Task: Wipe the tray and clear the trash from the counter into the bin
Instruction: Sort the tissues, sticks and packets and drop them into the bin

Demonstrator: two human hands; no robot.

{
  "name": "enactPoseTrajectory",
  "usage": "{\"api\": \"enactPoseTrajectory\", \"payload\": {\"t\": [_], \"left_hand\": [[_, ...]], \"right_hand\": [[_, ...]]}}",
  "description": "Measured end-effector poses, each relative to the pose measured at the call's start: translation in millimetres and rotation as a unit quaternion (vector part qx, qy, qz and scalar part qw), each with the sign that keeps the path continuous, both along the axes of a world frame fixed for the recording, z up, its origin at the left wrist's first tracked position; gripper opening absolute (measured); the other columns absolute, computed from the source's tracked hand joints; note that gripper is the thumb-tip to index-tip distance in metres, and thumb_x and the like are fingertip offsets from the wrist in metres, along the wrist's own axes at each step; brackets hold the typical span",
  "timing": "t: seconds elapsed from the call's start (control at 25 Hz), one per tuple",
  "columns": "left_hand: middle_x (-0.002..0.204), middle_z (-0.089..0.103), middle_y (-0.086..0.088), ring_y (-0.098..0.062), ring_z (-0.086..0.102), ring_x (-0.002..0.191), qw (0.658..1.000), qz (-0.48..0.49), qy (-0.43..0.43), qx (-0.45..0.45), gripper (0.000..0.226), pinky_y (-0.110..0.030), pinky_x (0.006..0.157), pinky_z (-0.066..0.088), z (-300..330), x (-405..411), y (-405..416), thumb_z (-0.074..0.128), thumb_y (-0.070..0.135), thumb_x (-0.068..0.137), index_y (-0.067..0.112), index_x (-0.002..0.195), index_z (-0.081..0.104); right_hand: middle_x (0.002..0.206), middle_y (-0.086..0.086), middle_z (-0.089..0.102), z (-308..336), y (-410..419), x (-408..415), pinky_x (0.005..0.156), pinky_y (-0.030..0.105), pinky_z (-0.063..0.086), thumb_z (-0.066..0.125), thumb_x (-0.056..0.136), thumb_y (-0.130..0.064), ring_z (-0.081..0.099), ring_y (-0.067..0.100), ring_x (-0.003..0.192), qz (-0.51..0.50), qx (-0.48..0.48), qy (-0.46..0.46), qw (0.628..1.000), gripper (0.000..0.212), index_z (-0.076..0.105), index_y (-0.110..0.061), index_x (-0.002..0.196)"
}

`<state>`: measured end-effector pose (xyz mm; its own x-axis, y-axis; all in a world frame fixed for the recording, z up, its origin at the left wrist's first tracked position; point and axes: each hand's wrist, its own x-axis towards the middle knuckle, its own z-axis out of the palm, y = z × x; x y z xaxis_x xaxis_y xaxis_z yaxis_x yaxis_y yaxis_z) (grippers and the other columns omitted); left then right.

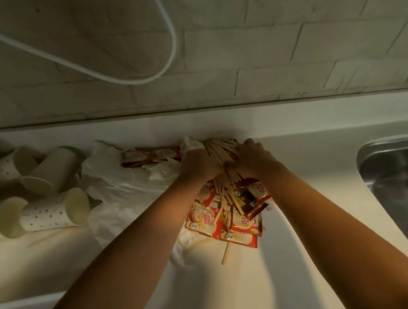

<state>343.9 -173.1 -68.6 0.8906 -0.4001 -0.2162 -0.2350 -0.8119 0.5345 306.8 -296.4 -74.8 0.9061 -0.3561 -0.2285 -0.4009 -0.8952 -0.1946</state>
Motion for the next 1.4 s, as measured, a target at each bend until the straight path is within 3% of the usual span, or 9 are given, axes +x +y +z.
{"api": "enactPoseTrajectory", "payload": {"t": [0.16,0.28,0.48,0.64,0.88,1.08,1.24,1.32,1.4], "left_hand": [[0.135,0.048,-0.02,-0.03,0.042,0.127,0.999,-0.003,-0.036,0.027,0.052,-0.03,0.104,0.031,3.0,7.2,-4.0,0.054,0.033,0.093,-0.005,0.128,0.048],[0.123,0.058,-0.015,-0.028,0.05,0.119,0.998,-0.006,-0.042,0.051,0.036,-0.026,0.087,0.035,1.5,5.3,-6.8,0.045,0.027,0.097,0.0,0.117,0.059],[0.132,0.048,-0.017,-0.03,0.046,0.123,0.995,0.009,-0.085,0.058,0.037,-0.033,0.096,0.041,3.0,1.2,-9.9,0.044,0.018,0.098,-0.006,0.126,0.048],[0.134,0.046,-0.015,-0.029,0.046,0.124,0.993,-0.002,-0.085,0.08,0.035,-0.035,0.097,0.041,2.7,6.4,-8.5,0.042,0.017,0.098,-0.003,0.126,0.05],[0.136,0.045,-0.017,-0.029,0.047,0.125,0.994,0.029,-0.06,0.084,0.036,-0.034,0.097,0.042,5.1,9.0,-6.1,0.04,0.016,0.098,-0.001,0.129,0.048],[0.125,0.056,-0.022,-0.031,0.054,0.117,0.997,0.032,-0.065,0.015,0.034,-0.033,0.089,0.046,9.6,5.8,-2.2,0.039,0.014,0.098,-0.007,0.122,0.053],[0.114,0.062,-0.022,-0.03,0.063,0.099,0.994,0.068,-0.044,-0.07,0.031,-0.025,0.068,0.047,17.1,4.7,7.3,0.044,0.013,0.096,-0.007,0.117,0.056],[0.109,0.064,-0.021,-0.023,0.061,0.084,0.991,0.079,-0.018,-0.11,0.03,-0.013,0.05,0.04,20.3,3.2,15.3,0.042,0.01,0.096,-0.006,0.117,0.057],[0.111,0.063,-0.021,-0.027,0.062,0.09,0.983,0.088,0.011,-0.163,0.033,-0.015,0.052,0.043,20.8,-0.2,21.9,0.041,0.013,0.096,-0.003,0.119,0.058]], "right_hand": [[0.13,0.011,0.042,-3.4,-0.1,2.9,0.097,0.043,0.04,0.053,0.09,-0.03,0.041,0.03,0.119,-0.019,0.014,-0.029,0.999,0.049,0.043,-0.011,0.134],[0.128,0.012,0.043,-10.0,-0.1,3.9,0.097,0.043,0.04,0.045,0.094,-0.018,0.044,0.03,0.117,-0.034,0.026,-0.048,0.998,0.04,0.042,-0.009,0.133],[0.121,0.013,0.05,-20.9,3.9,3.3,0.096,0.041,0.04,0.041,0.096,-0.02,0.048,0.03,0.112,-0.021,-0.054,-0.111,0.992,0.033,0.047,-0.006,0.126],[0.125,0.012,0.05,-26.7,8.3,5.5,0.097,0.04,0.039,0.041,0.096,-0.038,0.047,0.029,0.115,-0.008,-0.082,-0.118,0.99,0.044,0.047,-0.007,0.127],[0.12,0.014,0.053,-24.7,17.9,14.1,0.094,0.037,0.045,0.045,0.094,-0.01,0.054,0.028,0.109,-0.019,-0.025,-0.136,0.99,0.029,0.048,-0.003,0.123],[0.126,0.018,0.052,-26.6,23.5,15.0,0.092,0.044,0.05,0.04,0.096,-0.008,0.056,0.033,0.111,-0.032,-0.009,-0.114,0.993,0.034,0.041,-0.004,0.129],[0.122,0.016,0.049,-14.6,23.0,10.7,0.09,0.04,0.049,0.042,0.095,-0.011,0.055,0.031,0.107,-0.055,0.053,-0.133,0.988,0.031,0.039,-0.004,0.126],[0.117,0.016,0.051,-6.4,24.1,6.0,0.082,0.034,0.05,0.043,0.094,-0.009,0.058,0.029,0.097,-0.06,0.073,-0.159,0.983,0.027,0.04,-0.005,0.121],[0.109,0.014,0.055,7.7,27.3,-2.2,0.069,0.028,0.047,0.045,0.094,-0.009,0.058,0.023,0.084,-0.067,0.1,-0.185,0.975,0.024,0.041,-0.005,0.117]]}}
